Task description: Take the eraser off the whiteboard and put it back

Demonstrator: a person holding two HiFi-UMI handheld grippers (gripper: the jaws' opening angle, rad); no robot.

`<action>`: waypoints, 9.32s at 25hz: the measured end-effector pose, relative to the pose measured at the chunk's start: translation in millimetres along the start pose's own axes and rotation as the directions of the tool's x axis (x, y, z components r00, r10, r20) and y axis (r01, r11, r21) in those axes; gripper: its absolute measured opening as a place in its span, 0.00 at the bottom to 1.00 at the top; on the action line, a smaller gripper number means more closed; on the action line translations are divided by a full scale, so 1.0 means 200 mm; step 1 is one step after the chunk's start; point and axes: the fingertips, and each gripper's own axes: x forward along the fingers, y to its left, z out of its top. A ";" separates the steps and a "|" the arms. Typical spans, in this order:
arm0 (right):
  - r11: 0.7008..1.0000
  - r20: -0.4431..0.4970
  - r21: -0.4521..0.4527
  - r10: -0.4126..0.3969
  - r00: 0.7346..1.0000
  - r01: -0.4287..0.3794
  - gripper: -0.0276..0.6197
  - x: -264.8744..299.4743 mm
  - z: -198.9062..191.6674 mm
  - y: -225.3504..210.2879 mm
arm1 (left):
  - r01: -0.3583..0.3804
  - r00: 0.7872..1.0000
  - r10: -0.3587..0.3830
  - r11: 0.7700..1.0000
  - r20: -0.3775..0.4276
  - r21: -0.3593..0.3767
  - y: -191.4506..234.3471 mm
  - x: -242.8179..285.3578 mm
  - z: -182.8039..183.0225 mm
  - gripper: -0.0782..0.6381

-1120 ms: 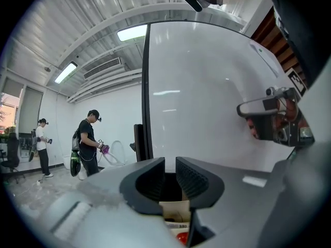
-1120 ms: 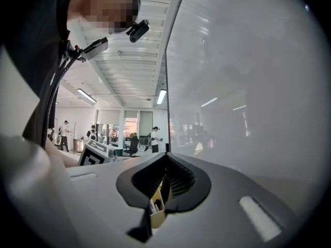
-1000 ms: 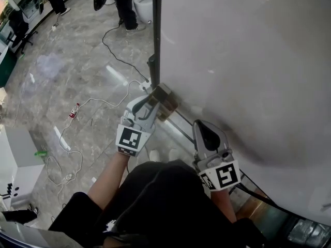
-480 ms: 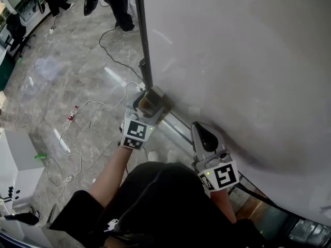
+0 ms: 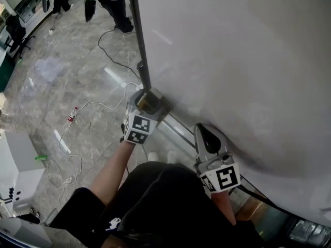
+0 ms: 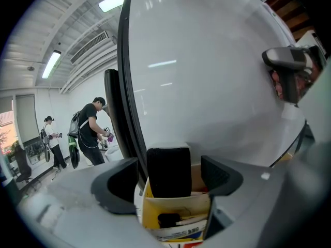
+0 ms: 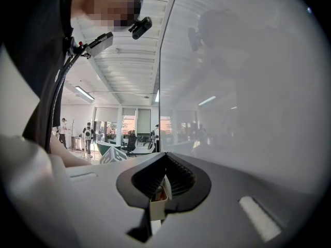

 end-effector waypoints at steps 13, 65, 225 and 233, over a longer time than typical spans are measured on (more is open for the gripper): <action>1.000 0.004 -0.001 -0.010 1.000 0.010 0.06 -0.02 0.03 0.00 | -0.021 1.000 0.021 0.999 -0.005 0.046 -0.01 0.02 0.04 0.59; 0.989 0.046 -0.017 0.149 0.988 -0.148 0.06 0.09 0.09 0.19 | -0.108 0.956 0.097 0.994 0.276 0.027 0.04 -0.48 0.44 0.50; 0.997 -0.023 -0.011 0.070 0.997 -0.070 0.06 0.05 0.01 0.18 | -0.035 0.983 0.021 0.996 0.181 0.077 -0.03 -0.07 0.18 0.59; 0.997 -0.015 -0.004 0.077 0.997 -0.077 0.06 0.06 0.01 0.18 | -0.054 0.973 0.031 0.994 0.230 0.094 -0.03 -0.17 0.30 0.55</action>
